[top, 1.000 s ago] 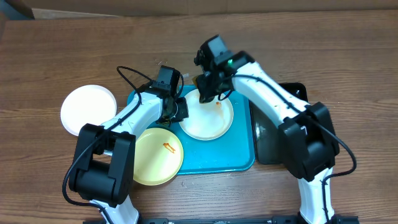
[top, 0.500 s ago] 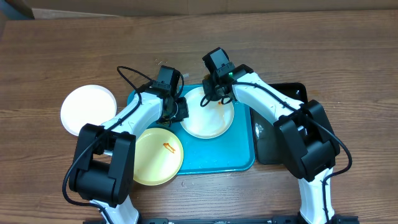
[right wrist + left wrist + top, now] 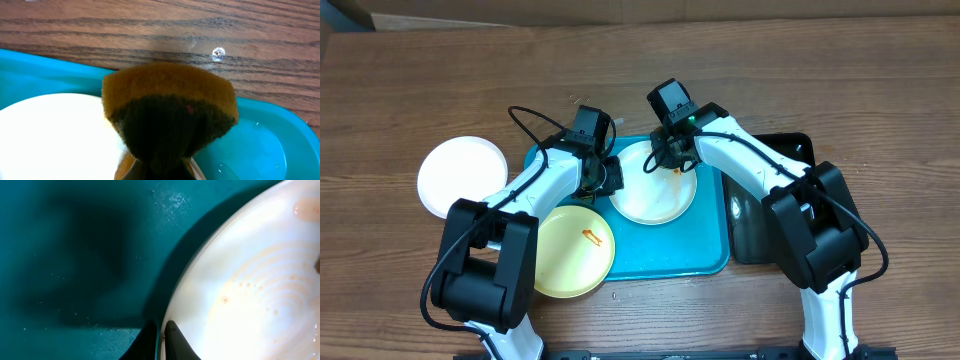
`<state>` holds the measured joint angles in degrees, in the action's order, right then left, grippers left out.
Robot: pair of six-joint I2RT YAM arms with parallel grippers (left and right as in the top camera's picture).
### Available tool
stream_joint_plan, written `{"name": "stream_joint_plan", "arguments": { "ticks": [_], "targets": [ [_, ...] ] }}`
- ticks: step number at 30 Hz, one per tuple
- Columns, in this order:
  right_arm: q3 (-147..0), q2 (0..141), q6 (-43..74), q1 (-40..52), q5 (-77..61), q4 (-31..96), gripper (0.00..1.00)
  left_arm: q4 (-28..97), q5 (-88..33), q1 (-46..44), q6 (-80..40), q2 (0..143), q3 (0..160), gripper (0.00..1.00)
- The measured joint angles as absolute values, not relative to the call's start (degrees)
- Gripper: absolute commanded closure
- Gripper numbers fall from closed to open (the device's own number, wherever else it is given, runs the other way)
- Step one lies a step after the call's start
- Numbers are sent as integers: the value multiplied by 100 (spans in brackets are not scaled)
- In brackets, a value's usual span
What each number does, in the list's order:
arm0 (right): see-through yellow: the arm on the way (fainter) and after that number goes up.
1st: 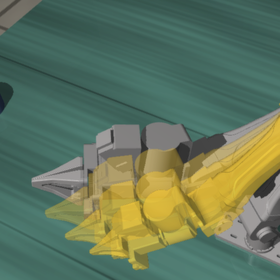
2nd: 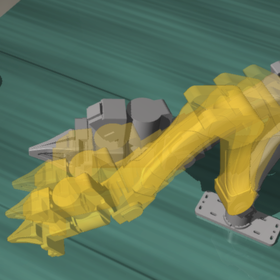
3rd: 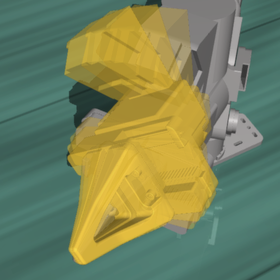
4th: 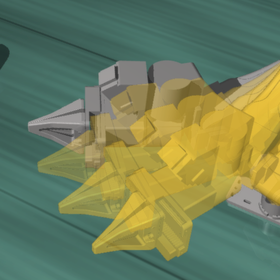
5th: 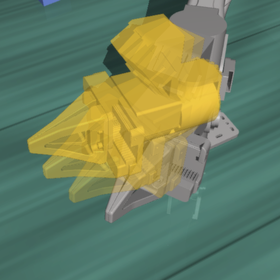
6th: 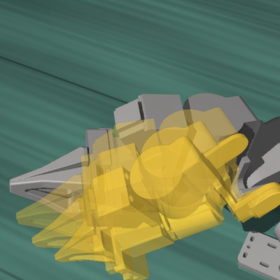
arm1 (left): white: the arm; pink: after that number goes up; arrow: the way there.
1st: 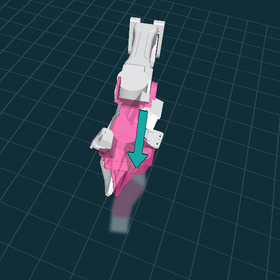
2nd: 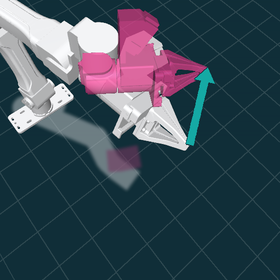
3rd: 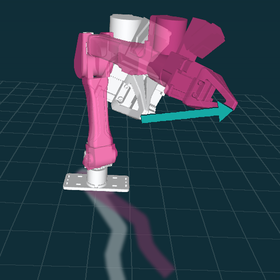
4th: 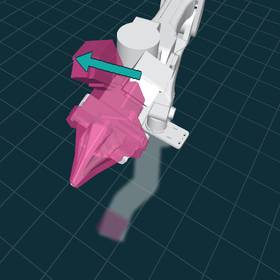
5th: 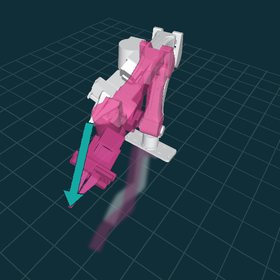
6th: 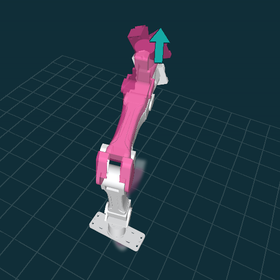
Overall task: Clean dirty plates on tray and stack at the side
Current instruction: 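Scrub the white plate's surface with the sponge in the right gripper, then carry the sponge rightward from the plate to the black tray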
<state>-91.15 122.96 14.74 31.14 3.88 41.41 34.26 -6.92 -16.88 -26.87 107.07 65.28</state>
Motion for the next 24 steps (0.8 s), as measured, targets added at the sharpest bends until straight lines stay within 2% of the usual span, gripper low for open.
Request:
{"name": "stream_joint_plan", "arguments": {
  "ticks": [24],
  "targets": [
    [-8735,11362,937,3116,224,4501,96,3382,-711,-1688,-2687,10750,6528,90]
  ]
}}
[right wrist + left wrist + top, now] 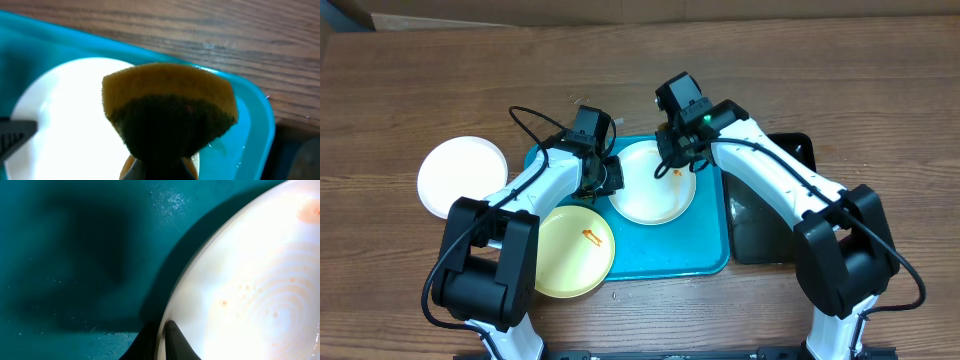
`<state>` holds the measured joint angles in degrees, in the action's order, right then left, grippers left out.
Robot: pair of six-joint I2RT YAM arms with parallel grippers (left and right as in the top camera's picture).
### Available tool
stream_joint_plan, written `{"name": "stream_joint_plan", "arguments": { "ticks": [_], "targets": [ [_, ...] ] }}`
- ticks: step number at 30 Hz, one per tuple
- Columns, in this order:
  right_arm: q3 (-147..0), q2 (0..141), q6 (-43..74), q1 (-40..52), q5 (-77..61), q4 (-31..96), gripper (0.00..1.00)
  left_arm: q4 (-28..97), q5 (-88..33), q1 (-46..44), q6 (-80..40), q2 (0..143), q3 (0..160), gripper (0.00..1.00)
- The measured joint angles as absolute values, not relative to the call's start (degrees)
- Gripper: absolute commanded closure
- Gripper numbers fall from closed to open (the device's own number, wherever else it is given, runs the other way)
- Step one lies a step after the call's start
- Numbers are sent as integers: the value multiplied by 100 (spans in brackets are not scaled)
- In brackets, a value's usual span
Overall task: Clean dirty plates on tray and stack at the side
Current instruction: 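Carry the sponge rightward from the plate to the black tray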
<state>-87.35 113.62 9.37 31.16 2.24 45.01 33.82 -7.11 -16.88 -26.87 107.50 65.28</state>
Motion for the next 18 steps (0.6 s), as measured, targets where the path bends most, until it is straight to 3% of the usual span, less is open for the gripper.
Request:
{"name": "stream_joint_plan", "arguments": {
  "ticks": [18],
  "targets": [
    [-7325,11362,-1481,3114,-449,2860,96,3380,-711,-1688,-2687,10753,6528,90]
  ]
}}
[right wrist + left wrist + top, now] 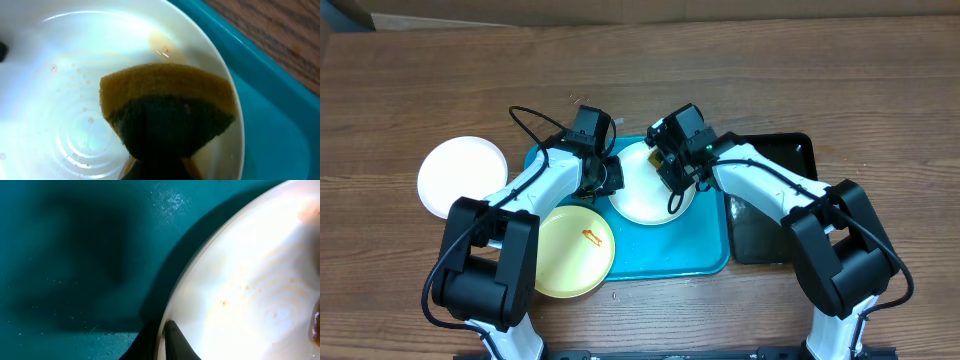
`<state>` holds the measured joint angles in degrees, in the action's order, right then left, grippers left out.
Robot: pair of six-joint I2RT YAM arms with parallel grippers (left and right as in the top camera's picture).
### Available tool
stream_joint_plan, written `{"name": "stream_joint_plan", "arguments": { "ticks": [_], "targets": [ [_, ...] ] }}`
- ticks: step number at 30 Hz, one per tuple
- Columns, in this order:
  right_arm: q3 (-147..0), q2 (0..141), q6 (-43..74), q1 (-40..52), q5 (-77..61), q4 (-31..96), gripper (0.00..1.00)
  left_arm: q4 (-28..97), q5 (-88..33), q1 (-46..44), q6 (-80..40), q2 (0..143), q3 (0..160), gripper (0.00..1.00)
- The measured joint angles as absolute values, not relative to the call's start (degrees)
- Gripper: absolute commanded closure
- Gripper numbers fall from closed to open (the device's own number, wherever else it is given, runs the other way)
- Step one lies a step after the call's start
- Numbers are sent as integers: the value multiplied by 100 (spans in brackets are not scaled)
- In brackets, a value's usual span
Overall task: Clean dirty plates on tray and stack at the side
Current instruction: 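Carry the sponge rightward from the plate to the black tray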
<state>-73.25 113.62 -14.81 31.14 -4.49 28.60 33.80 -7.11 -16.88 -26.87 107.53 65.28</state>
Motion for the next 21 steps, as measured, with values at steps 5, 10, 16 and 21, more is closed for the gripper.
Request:
{"name": "stream_joint_plan", "arguments": {
  "ticks": [5,10,16,21],
  "targets": [
    [-7266,11362,-1741,3079,-692,2617,96,3380,-711,-1688,-2687,10753,6528,90],
    [-7264,11362,-1890,2891,-1232,2394,96,3380,-711,-1688,-2687,10755,6528,90],
    [-7262,11362,-1951,2545,-1925,2158,96,3380,-711,-1688,-2687,10753,6528,90],
    [-7262,11362,-1955,2375,-2449,2016,96,3380,-711,-1688,-2687,10755,6528,90]
  ]
}}
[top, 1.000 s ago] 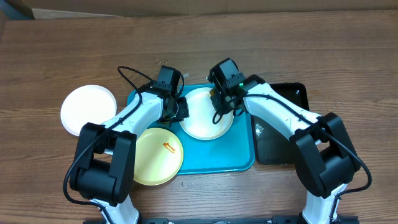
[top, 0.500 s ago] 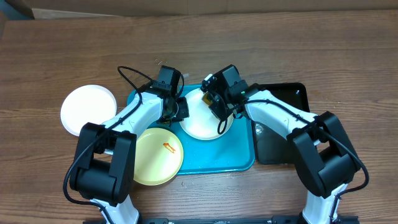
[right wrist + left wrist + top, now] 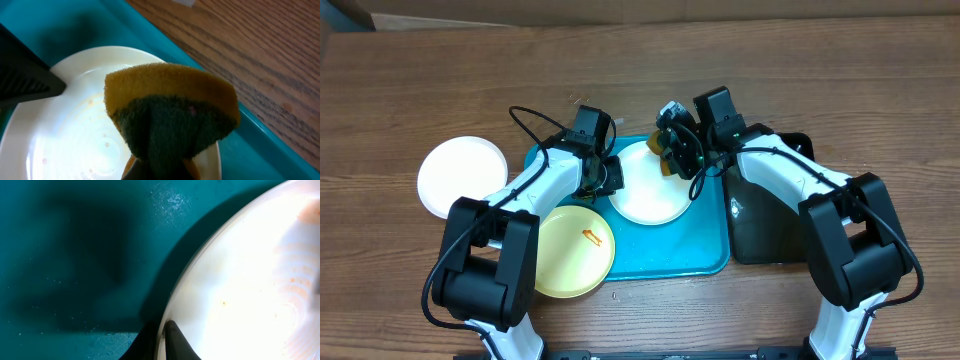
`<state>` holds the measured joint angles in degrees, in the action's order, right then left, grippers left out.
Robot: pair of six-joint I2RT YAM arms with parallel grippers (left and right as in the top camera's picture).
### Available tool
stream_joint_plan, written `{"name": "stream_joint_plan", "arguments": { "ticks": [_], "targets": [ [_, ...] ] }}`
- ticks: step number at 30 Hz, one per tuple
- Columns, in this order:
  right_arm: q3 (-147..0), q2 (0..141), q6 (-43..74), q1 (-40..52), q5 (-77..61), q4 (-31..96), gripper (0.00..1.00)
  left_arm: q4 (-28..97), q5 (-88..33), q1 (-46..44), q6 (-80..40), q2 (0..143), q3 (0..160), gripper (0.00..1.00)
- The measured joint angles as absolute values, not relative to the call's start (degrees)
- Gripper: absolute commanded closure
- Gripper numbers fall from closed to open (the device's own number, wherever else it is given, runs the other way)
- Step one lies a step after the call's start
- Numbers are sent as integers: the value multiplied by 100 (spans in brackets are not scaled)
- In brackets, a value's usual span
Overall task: Clean dirty plates on tray and stack at the side
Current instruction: 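Carry the sponge rightward from the plate to the black tray, then lower the sponge into the black tray's water with the right gripper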
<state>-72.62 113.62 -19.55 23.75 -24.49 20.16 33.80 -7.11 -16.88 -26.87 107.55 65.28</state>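
Note:
A white plate [image 3: 648, 195] with faint orange smears lies on the teal tray [image 3: 705, 255]. My left gripper [image 3: 163, 340] is shut on the white plate's [image 3: 250, 290] left rim, one finger inside and one outside. My right gripper [image 3: 159, 170] is shut on a yellow and dark green sponge [image 3: 170, 115], held over the plate's [image 3: 75, 135] far right part. In the overhead view the sponge [image 3: 672, 152] sits at the plate's upper right rim. A yellow plate [image 3: 572, 250] with an orange smear overlaps the tray's front left edge. A clean white plate [image 3: 462, 175] rests on the table to the left.
A black tray [image 3: 768, 225] lies right of the teal tray, under my right arm. Wooden table [image 3: 420, 80] surrounds everything. A black cable [image 3: 528, 125] loops behind my left arm.
My right gripper with the sponge has moved from the plate's middle right to its far right rim, and its wrist has turned. The left gripper still pinches the plate's rim.
The sponge was first at the plate's far rim near the wood, then above the plate's back edge, then down on the plate's inside over an orange smear, and now at the far right rim. My left gripper held the plate's left rim throughout.

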Motion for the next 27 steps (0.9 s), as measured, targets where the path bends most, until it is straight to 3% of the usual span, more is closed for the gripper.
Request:
{"name": "stream_joint_plan", "arguments": {
  "ticks": [12,17,27],
  "targets": [
    [-7288,11362,-1942,2370,-3269,2027,96,3380,-709,-1688,-2687,10755,6528,90],
    [-7465,11251,-1424,2320,-3369,2154,96,3382,-709,-1688,-2685,10755,6528,87],
    [-7614,9810,-685,945,-3015,5004,96,3374,-709,-1688,-2683,10761,6528,86]
  ]
}}
